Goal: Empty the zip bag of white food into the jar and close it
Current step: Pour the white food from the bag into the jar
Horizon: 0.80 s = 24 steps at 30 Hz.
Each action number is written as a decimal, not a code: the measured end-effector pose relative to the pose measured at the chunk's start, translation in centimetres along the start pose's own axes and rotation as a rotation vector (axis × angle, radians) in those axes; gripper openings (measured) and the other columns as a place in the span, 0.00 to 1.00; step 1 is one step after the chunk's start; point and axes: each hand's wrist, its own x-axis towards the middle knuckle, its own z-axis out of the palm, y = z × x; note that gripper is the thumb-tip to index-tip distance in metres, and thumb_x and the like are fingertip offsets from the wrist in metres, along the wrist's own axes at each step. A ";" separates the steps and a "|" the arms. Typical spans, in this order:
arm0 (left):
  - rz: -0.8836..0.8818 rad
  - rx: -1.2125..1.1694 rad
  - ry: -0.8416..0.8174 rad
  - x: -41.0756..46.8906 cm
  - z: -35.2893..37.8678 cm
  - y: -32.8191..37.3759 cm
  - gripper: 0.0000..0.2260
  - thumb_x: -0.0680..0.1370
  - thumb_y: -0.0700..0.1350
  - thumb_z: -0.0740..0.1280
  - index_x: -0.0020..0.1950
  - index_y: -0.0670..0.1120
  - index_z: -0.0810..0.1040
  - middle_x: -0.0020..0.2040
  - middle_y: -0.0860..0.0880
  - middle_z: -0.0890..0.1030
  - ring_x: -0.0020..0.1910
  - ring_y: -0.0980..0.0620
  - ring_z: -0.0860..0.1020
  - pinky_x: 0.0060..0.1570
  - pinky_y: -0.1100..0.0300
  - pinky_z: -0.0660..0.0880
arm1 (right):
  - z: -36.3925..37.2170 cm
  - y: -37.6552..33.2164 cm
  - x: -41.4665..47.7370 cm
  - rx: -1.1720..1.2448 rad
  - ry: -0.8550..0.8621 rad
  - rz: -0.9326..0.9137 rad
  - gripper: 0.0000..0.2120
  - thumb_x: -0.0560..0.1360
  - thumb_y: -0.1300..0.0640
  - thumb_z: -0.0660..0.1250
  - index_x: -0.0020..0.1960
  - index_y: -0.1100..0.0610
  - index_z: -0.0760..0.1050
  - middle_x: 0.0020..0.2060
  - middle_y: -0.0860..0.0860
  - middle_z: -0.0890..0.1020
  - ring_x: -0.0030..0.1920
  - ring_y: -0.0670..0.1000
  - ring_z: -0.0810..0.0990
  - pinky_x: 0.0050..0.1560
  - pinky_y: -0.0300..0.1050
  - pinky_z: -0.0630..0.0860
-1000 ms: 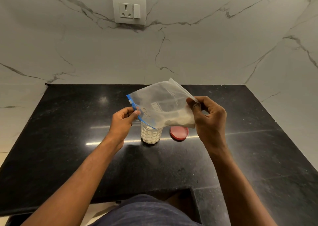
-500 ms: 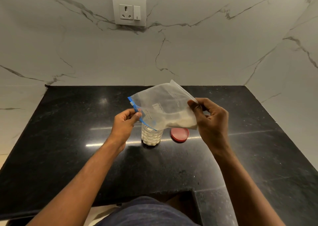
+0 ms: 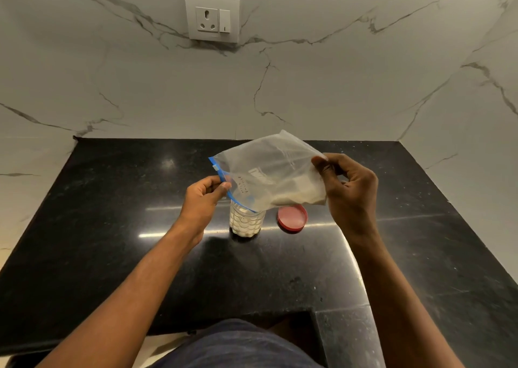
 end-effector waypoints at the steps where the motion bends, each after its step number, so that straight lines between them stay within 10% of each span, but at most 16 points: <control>1: 0.001 -0.001 -0.001 0.0 0.0 0.0 0.07 0.84 0.41 0.68 0.56 0.51 0.85 0.49 0.58 0.89 0.48 0.64 0.86 0.42 0.73 0.79 | 0.0 0.0 0.1 0.006 0.000 0.005 0.04 0.82 0.55 0.71 0.53 0.54 0.84 0.44 0.45 0.85 0.44 0.47 0.83 0.43 0.48 0.83; 24: -0.013 -0.048 0.014 0.3 0.0 -0.3 0.07 0.84 0.40 0.69 0.57 0.49 0.85 0.50 0.54 0.89 0.50 0.61 0.86 0.46 0.70 0.81 | 0.6 -0.5 1.4 0.042 -0.061 -0.051 0.05 0.82 0.59 0.71 0.54 0.52 0.85 0.44 0.42 0.86 0.44 0.43 0.83 0.43 0.37 0.78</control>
